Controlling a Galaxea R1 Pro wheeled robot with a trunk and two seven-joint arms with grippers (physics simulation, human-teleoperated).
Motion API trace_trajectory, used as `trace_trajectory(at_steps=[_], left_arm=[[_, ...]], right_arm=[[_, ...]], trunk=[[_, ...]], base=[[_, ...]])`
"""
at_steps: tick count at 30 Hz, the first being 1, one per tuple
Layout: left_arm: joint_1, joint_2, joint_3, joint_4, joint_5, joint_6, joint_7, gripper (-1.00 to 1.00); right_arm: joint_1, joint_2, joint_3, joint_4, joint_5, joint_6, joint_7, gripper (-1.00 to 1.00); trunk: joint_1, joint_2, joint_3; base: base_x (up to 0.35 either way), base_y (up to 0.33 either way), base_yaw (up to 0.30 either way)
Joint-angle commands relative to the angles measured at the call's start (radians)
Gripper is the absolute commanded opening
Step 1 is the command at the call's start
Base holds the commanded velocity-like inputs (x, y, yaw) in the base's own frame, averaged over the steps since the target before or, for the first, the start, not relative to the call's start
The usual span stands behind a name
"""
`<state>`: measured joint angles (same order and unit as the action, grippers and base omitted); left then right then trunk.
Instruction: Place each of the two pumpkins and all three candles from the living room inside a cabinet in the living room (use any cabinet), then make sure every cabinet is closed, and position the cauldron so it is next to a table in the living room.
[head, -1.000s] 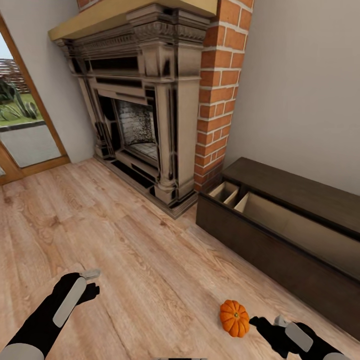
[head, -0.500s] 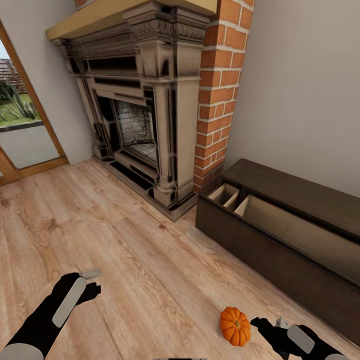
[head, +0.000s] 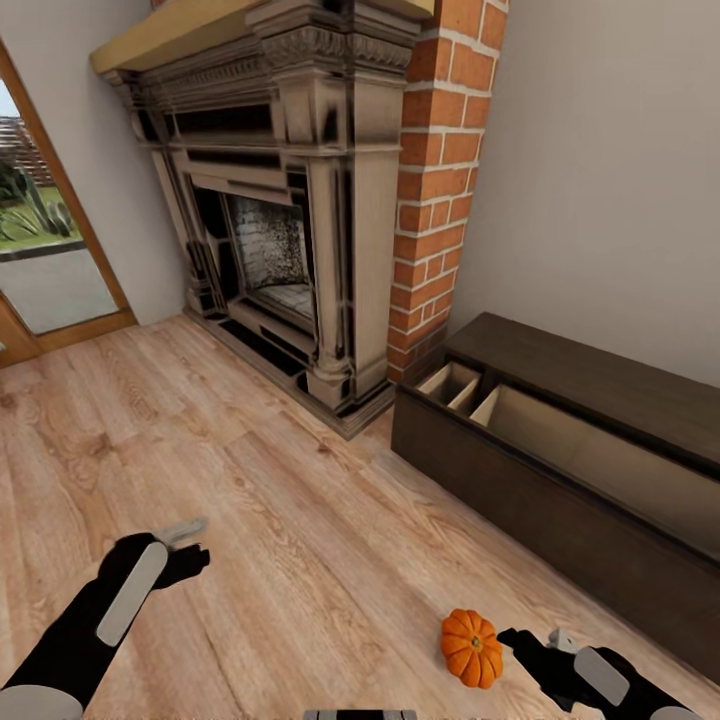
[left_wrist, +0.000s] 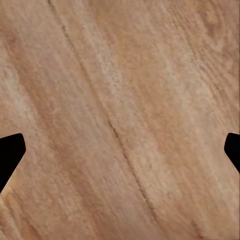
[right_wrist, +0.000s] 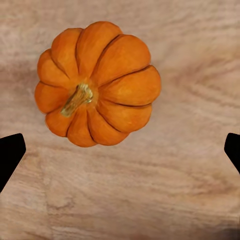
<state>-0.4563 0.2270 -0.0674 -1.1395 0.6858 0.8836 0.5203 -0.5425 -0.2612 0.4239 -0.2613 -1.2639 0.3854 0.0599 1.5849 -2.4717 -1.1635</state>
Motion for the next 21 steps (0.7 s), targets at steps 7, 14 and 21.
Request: trace_trajectory(at_steps=[7, 14, 21], left_arm=[[-0.001, 0.005, -0.001, -0.026, 0.064, 0.006, -0.024, 1.00], [0.000, 0.004, 0.013, -0.029, 0.071, 0.006, -0.028, 1.00], [0.000, 0.003, 0.042, -0.029, 0.072, 0.008, -0.028, 1.00]], right_arm=[[-0.001, 0.003, 0.010, 0.003, 0.004, -0.024, 0.010, 1.00], [-0.001, 0.001, 0.004, 0.005, 0.002, -0.029, 0.001, 1.00], [-0.001, -0.001, 0.003, 0.005, -0.001, -0.027, -0.003, 1.00]], trunk=[[0.016, -0.029, -0.025], [0.020, -0.031, -0.052], [0.023, -0.032, -0.079]], base=[[0.000, 0.000, 0.000], [0.000, 0.000, 0.000], [0.000, 0.000, 0.000]])
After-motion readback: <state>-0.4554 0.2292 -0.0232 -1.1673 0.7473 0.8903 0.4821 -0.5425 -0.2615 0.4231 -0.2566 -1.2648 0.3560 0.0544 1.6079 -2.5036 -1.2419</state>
